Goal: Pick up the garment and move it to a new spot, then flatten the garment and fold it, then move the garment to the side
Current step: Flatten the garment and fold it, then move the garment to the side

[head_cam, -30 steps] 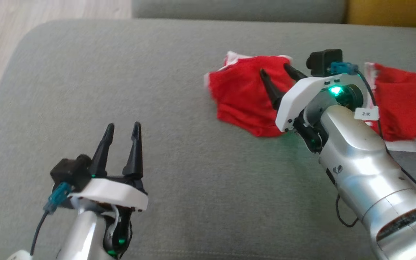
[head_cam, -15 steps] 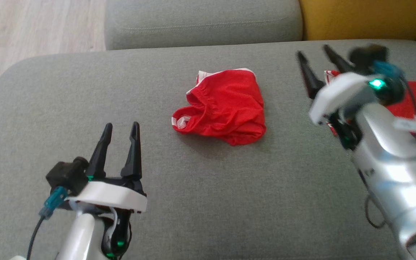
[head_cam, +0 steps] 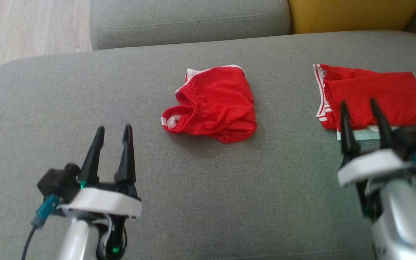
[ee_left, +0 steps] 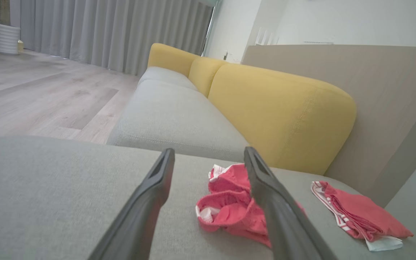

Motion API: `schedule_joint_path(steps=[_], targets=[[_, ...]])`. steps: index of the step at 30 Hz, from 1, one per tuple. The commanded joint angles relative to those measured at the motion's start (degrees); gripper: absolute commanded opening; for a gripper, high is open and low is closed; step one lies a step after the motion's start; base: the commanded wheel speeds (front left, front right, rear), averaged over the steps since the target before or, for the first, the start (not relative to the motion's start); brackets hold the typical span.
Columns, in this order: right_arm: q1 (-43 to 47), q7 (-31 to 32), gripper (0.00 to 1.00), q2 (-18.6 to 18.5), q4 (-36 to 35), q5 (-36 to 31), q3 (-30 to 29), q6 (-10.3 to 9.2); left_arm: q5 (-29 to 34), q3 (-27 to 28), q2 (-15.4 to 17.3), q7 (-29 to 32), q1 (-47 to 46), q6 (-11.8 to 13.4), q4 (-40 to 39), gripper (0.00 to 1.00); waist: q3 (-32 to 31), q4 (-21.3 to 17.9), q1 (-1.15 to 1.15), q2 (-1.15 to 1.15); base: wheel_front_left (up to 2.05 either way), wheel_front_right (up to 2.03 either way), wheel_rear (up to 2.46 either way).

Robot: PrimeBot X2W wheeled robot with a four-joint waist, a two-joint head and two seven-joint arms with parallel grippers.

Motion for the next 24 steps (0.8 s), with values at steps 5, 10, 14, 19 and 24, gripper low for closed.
schedule_joint_path(steps=[5,10,14,19,24], targets=[[6.3,-0.6,1.0,3.4,-8.7,-4.4,-2.5,0.2,1.0,2.1,0.3,-0.3,0.0,0.2,-1.3,1.0,0.5,0.0,0.0,0.0,0.0,0.0,0.0],[8.8,1.3,1.0,4.6,-12.9,-5.9,-3.5,0.2,1.0,2.2,0.3,-0.3,-0.3,0.1,-1.4,1.0,1.4,0.3,0.0,0.0,0.0,0.0,0.0],[8.3,3.2,1.0,5.0,-14.9,-6.1,-3.8,0.2,0.9,1.9,0.3,-0.3,-1.5,-0.2,-1.6,1.0,3.0,0.9,0.0,0.0,0.0,0.0,0.0],[5.3,6.7,1.0,5.3,-14.8,-3.8,-2.3,0.2,1.0,1.1,0.3,-0.3,-3.0,-0.7,-1.4,1.0,5.8,2.5,0.0,0.0,0.0,0.0,0.0],[0.1,11.1,1.0,5.5,-11.4,0.9,0.2,0.2,1.1,0.2,0.3,-0.3,-4.5,-1.2,-0.8,1.0,8.7,4.6,0.0,0.0,0.0,0.0,0.0]])
